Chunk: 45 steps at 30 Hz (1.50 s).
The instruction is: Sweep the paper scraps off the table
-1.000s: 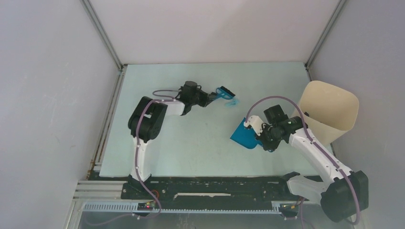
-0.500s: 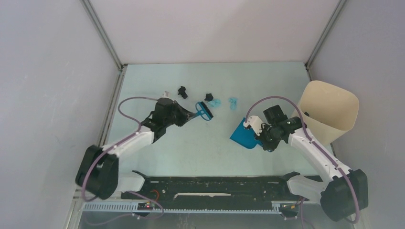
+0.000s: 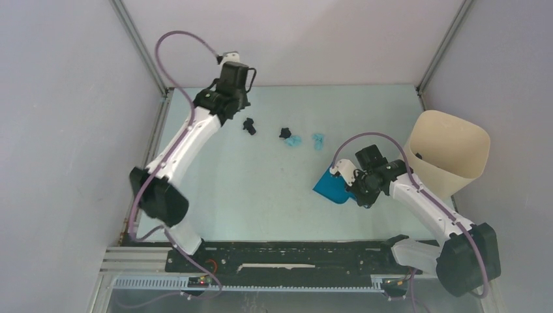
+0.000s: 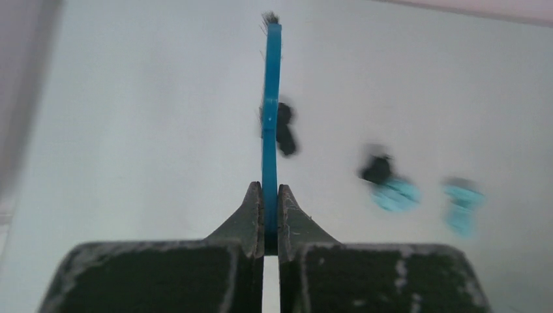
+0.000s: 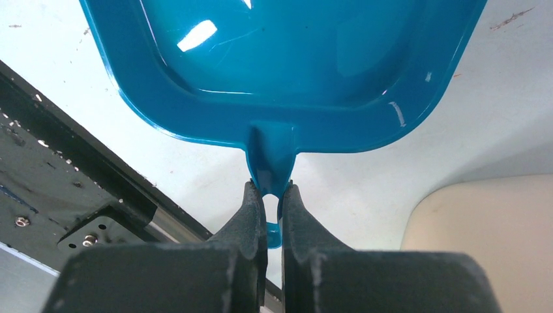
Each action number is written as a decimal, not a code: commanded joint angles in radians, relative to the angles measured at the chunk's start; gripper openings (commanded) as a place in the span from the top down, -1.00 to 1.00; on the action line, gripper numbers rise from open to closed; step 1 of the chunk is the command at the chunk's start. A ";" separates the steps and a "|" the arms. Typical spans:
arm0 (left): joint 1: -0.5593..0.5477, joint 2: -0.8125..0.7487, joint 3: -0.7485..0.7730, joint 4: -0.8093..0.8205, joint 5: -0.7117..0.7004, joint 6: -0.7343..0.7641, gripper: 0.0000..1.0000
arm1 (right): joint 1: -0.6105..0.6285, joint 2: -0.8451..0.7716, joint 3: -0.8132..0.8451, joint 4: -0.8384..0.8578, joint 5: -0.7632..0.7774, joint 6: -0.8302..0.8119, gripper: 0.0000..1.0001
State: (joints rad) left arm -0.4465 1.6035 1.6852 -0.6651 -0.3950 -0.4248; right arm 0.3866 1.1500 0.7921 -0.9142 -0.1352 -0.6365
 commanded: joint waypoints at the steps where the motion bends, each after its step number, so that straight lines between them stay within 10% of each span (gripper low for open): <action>1: 0.001 0.270 0.217 -0.264 -0.347 0.269 1.00 | 0.032 -0.010 0.002 0.036 0.016 0.045 1.00; 7: 0.000 0.649 0.638 -0.398 -0.429 0.459 1.00 | 0.057 0.002 0.002 0.039 0.029 0.071 1.00; 15: -0.012 0.750 0.655 -0.379 -0.309 0.523 1.00 | 0.057 -0.003 -0.006 0.027 0.022 0.075 1.00; 31: -0.226 0.505 0.387 -0.545 0.229 0.407 1.00 | 0.046 0.076 -0.042 0.017 0.129 0.072 1.00; 38: -0.270 0.342 0.371 -0.590 0.180 0.319 1.00 | 0.012 0.069 -0.059 0.028 0.118 0.059 1.00; 45: -0.245 0.342 0.449 -0.324 0.319 0.142 1.00 | 0.002 0.078 -0.094 0.052 0.109 0.071 1.00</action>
State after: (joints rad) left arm -0.7189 1.9678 2.1040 -1.1896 -0.2008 -0.1246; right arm 0.3969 1.2369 0.7151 -0.8848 -0.0219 -0.5770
